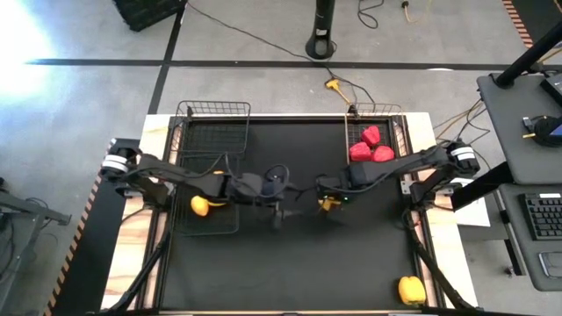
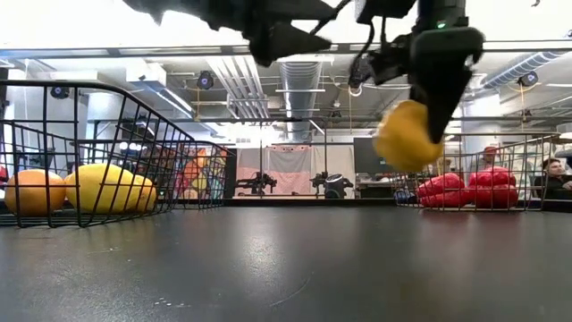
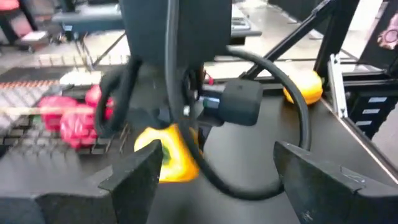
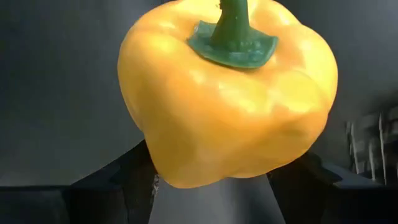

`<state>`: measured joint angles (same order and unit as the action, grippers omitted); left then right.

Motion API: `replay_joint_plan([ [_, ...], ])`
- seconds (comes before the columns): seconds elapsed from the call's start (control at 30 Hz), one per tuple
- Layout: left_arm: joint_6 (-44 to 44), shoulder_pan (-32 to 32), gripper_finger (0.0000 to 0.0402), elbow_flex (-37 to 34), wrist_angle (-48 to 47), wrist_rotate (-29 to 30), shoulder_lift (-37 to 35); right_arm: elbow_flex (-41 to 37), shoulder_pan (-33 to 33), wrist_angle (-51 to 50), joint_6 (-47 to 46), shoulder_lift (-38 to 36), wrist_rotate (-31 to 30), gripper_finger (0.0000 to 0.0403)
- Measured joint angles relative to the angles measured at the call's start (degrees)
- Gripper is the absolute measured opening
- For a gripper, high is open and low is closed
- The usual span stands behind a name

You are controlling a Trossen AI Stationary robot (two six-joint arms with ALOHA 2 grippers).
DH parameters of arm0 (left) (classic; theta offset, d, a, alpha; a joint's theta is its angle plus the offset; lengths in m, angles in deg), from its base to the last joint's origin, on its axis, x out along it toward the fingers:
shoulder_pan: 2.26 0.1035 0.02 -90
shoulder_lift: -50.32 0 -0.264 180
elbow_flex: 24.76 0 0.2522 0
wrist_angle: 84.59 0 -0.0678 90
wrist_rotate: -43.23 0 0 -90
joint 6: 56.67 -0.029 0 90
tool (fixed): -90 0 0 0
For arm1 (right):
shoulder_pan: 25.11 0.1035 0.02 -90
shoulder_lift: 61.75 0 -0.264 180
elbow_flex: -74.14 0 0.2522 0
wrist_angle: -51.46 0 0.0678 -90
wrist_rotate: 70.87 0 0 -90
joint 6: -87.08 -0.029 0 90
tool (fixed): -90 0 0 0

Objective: Sort produce into baskets
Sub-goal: Put the top yellow bell pepper into the top black wire basket

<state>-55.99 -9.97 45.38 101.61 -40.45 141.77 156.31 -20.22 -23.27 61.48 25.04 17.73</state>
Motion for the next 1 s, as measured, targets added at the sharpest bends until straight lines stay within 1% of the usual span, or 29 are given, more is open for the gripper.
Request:
replay_joint_plan([
  [0.1,2.0,-0.2,0.0292,-2.1,0.1,1.3,-0.7,-1.5,-1.7,5.9,1.9,0.1,-0.4,0.0249],
  [0.2,3.2,-0.3,0.0292,-2.5,-0.1,1.6,-0.7,-2.5,-2.7,11.1,3.6,0.9,-0.3,0.0249],
  [0.3,3.4,-0.5,0.0292,-2.6,-1.4,1.5,-0.7,-3.0,-3.5,12.8,5.7,3.0,-1.1,0.0249],
  [0.4,3.3,-0.7,0.0292,-2.6,-1.9,1.5,-0.8,-3.0,-3.8,13.2,6.3,5.2,-5.8,0.0249],
  [0.5,3.5,-1.0,0.0292,-2.6,-4.0,1.9,-0.9,-2.9,-4.1,14.7,7.9,7.4,-6.3,0.0251],
  [0.67,4.6,-1.9,0.0292,-2.6,-10.2,4.7,-2.3,-3.0,-4.0,19.8,9.2,11.4,-6.4,0.0266],
  [0.77,5.4,-2.4,0.0292,-2.6,-13.8,6.7,-3.7,-2.9,-4.1,20.4,9.2,13.1,-6.3,0.0271],
  [1.0,5.9,-2.8,0.0292,-2.6,-18.0,12.2,-6.9,-2.9,-4.1,20.6,9.3,15.4,-6.0,0.0261],
])
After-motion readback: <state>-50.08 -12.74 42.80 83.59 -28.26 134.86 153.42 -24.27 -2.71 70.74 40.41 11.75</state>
